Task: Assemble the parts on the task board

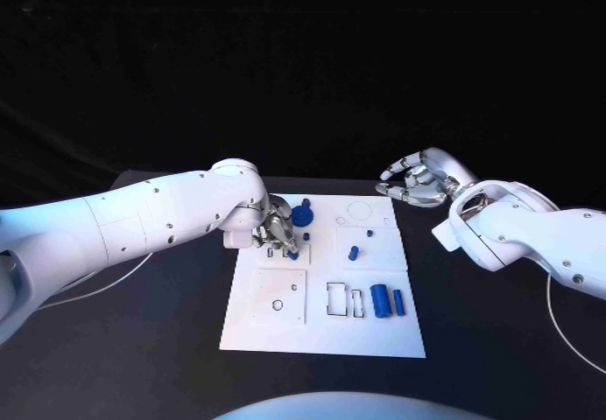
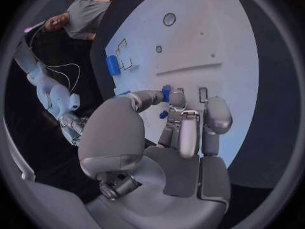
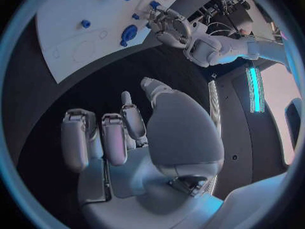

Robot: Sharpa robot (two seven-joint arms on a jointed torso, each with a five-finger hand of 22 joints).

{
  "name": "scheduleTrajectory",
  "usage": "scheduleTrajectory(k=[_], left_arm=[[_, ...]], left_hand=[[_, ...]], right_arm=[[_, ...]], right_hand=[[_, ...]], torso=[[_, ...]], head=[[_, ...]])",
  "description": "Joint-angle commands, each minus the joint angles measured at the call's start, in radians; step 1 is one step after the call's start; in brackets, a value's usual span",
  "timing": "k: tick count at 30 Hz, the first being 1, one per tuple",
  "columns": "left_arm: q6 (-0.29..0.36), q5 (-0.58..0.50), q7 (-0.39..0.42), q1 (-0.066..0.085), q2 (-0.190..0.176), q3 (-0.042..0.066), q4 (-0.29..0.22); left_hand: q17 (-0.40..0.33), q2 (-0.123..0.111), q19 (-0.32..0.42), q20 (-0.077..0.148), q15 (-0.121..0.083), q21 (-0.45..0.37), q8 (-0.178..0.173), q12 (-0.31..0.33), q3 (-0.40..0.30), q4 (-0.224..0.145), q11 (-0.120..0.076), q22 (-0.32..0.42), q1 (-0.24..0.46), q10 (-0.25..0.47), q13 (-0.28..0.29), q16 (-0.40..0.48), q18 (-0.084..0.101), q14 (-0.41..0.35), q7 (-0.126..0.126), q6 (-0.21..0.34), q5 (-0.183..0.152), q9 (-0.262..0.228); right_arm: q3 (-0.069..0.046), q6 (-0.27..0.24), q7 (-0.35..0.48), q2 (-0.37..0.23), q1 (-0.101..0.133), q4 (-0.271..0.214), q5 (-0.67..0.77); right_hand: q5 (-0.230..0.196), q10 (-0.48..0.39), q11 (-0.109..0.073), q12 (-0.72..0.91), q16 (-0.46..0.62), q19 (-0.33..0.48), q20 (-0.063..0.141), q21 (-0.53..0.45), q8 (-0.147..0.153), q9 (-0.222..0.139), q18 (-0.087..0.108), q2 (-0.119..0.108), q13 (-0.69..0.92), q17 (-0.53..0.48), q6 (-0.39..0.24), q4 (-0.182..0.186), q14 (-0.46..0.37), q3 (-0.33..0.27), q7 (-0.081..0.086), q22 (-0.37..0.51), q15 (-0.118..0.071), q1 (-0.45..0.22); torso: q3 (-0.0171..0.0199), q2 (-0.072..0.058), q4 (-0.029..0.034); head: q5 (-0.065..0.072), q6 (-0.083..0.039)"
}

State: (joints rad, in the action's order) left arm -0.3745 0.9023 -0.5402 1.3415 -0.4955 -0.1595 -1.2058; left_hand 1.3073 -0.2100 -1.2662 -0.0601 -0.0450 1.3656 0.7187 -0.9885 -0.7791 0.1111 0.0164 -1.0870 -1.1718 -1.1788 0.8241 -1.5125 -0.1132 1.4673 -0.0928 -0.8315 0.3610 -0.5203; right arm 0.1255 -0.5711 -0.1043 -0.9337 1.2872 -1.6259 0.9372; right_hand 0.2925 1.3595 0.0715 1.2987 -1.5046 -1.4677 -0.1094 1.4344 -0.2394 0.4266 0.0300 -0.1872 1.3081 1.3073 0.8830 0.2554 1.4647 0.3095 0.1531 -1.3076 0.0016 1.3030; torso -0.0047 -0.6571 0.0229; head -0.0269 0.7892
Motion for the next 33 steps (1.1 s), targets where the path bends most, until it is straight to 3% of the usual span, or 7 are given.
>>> scheduleTrajectory(k=[1, 6, 10, 12, 18, 25, 33], left_arm=[[0.062, -0.044, 0.012, -0.004, -0.001, -0.002, -0.005], [0.133, -0.089, 0.021, -0.004, -0.014, -0.002, -0.019], [0.194, -0.118, 0.028, -0.005, -0.038, -0.002, -0.042], [0.223, -0.13, 0.031, -0.006, -0.053, -0.002, -0.057], [0.31, -0.158, 0.04, -0.011, -0.11, -0.003, -0.113], [0.353, -0.137, 0.038, -0.025, -0.166, -0.004, -0.176], [0.388, -0.087, 0.032, -0.035, -0.194, -0.005, -0.211]], left_hand=[[0.16, 0.005, -0.014, 0.001, -0.008, 0.01, 0.014, -0.01, -0.081, -0.089, -0.009, -0.014, -0.01, -0.021, 0.012, -0.009, 0.014, 0.073, 0.007, -0.018, 0.026, -0.062], [0.163, -0.007, -0.031, 0.007, -0.015, 0.025, 0.012, -0.025, -0.091, -0.106, -0.016, -0.039, -0.001, -0.052, 0.035, -0.01, 0.018, 0.075, 0.014, -0.04, 0.092, -0.072], [0.171, -0.025, -0.052, 0.014, -0.022, 0.042, 0.011, -0.048, -0.095, -0.118, -0.025, -0.072, 0.012, -0.084, 0.066, -0.014, 0.025, 0.078, 0.022, -0.064, 0.177, -0.08], [0.173, -0.03, -0.059, 0.016, -0.024, 0.048, 0.011, -0.055, -0.094, -0.12, -0.027, -0.084, 0.015, -0.092, 0.075, -0.015, 0.027, 0.079, 0.025, -0.07, 0.198, -0.083], [0.187, -0.039, -0.079, 0.021, -0.03, 0.065, 0.009, -0.068, -0.095, -0.127, -0.033, -0.118, 0.023, -0.112, 0.094, -0.022, 0.033, 0.083, 0.031, -0.087, 0.239, -0.09], [0.196, -0.046, -0.086, 0.027, -0.035, 0.072, 0.009, -0.083, -0.098, -0.132, -0.039, -0.128, 0.031, -0.132, 0.113, -0.027, 0.035, 0.086, 0.037, -0.1, 0.272, -0.098], [0.196, -0.047, -0.084, 0.027, -0.036, 0.072, 0.009, -0.085, -0.099, -0.132, -0.04, -0.126, 0.032, -0.134, 0.115, -0.027, 0.034, 0.086, 0.038, -0.101, 0.277, -0.099]], right_arm=[[0.0, 0.011, 0.007, 0.0, -0.001, 0.0, 0.006], [0.0, 0.011, 0.008, 0.0, -0.001, 0.001, 0.003], [0.0, 0.01, 0.009, -0.001, -0.001, 0.001, 0.002], [0.001, 0.01, 0.009, -0.002, -0.001, 0.001, 0.001], [0.001, 0.009, 0.009, -0.007, -0.001, 0.003, 0.001], [0.002, 0.008, 0.008, -0.012, -0.002, 0.005, -0.001], [0.002, 0.007, 0.008, -0.015, -0.003, 0.005, -0.001]], right_hand=[[0.007, -0.004, -0.002, -0.002, 0.006, -0.01, 0.006, -0.006, -0.004, 0.001, 0.01, -0.004, 0.001, 0.093, -0.008, 0.006, 0.065, 0.0, 0.001, -0.166, -0.005, -0.005], [0.007, -0.003, -0.003, -0.002, 0.006, -0.009, 0.006, -0.008, -0.004, 0.001, 0.01, -0.004, 0.001, 0.093, -0.007, 0.008, 0.065, 0.0, 0.001, -0.165, -0.005, -0.006], [0.007, -0.003, -0.003, -0.002, 0.006, -0.009, 0.006, -0.008, -0.004, 0.001, 0.01, -0.004, 0.001, 0.093, -0.007, 0.008, 0.065, 0.0, 0.001, -0.165, -0.005, -0.006], [0.007, -0.003, -0.003, -0.002, 0.006, -0.009, 0.006, -0.008, -0.004, 0.001, 0.01, -0.004, 0.001, 0.093, -0.007, 0.008, 0.065, 0.0, 0.001, -0.165, -0.005, -0.006], [0.007, -0.003, -0.003, -0.001, 0.006, -0.01, 0.006, -0.008, -0.005, 0.002, 0.01, -0.004, 0.001, 0.093, -0.007, 0.009, 0.065, 0.0, 0.0, -0.165, -0.005, -0.007], [0.007, -0.003, -0.003, -0.001, 0.006, -0.01, 0.006, -0.008, -0.005, 0.002, 0.01, -0.004, 0.001, 0.093, -0.007, 0.009, 0.065, 0.0, 0.0, -0.165, -0.005, -0.007], [0.007, -0.003, -0.003, -0.001, 0.006, -0.01, 0.006, -0.008, -0.005, 0.002, 0.01, -0.004, 0.001, 0.093, -0.007, 0.009, 0.065, 0.0, 0.0, -0.165, -0.005, -0.007]], torso=[[-0.0008, 0.0, -0.0001], [-0.0008, 0.0, 0.0007], [-0.0006, 0.0, 0.0014], [-0.0008, 0.0, 0.0024], [-0.0004, 0.0, 0.0032], [-0.0001, 0.001, 0.0052], [-0.0006, 0.001, 0.0022]], head=[[0.0, -0.002], [-0.002, -0.003], [-0.003, -0.005], [-0.002, -0.004], [0.001, -0.003], [-0.002, 0.002], [-0.006, 0.005]])
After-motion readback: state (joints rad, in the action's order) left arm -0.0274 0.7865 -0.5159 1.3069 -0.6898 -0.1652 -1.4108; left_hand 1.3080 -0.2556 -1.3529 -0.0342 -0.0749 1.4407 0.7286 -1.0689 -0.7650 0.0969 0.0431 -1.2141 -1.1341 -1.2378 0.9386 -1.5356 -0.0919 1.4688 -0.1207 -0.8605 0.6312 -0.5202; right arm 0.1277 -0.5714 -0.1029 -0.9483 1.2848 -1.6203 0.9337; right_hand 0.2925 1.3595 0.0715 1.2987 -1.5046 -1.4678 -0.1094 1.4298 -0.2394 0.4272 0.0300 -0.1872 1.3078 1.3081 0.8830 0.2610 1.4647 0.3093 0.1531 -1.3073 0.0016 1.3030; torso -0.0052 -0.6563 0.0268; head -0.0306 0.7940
